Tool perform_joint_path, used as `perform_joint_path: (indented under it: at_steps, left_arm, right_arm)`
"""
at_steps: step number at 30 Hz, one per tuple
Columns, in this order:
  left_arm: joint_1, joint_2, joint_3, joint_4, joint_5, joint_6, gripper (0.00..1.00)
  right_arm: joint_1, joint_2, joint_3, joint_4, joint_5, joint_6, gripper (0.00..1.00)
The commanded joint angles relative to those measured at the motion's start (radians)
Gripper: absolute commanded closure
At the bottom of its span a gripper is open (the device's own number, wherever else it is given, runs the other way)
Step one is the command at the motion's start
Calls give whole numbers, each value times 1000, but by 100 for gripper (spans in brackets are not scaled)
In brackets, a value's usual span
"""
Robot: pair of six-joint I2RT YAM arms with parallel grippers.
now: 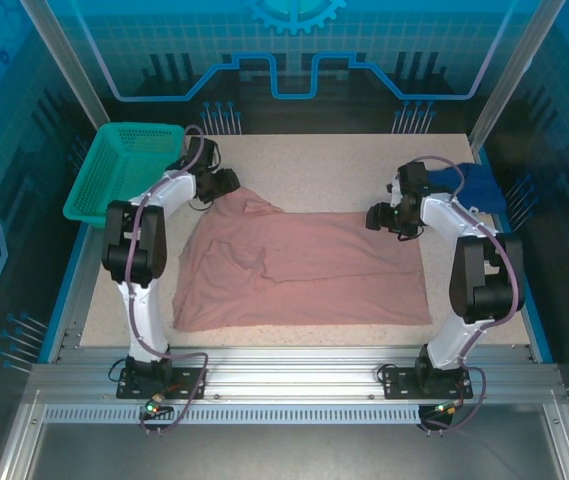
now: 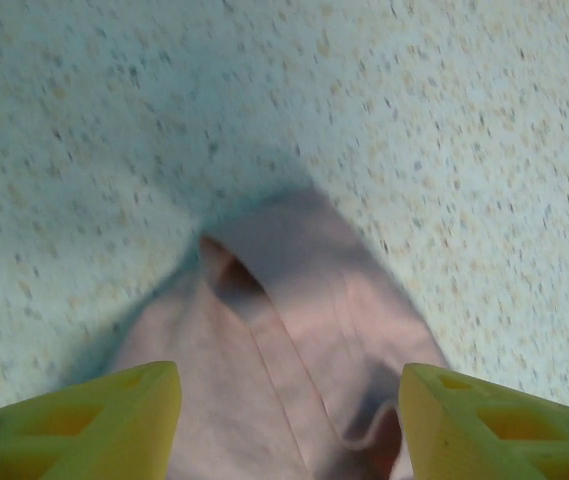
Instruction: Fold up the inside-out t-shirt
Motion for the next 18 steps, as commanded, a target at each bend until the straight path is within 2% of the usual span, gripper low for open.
perform_joint_path:
  at_steps: [1,9,18]
  left_arm:
    - [29,68,84,-94,-7,26,40]
    - [40,190,237,-153,46,32,43]
    - [40,219,268,-145,99,22,66]
  right_arm:
    - [11,8,-7,-3,-17,-3,31]
    - [11,10,-12,2,-24,-1,31]
    - [10,12,-16,1,-14,-3,31]
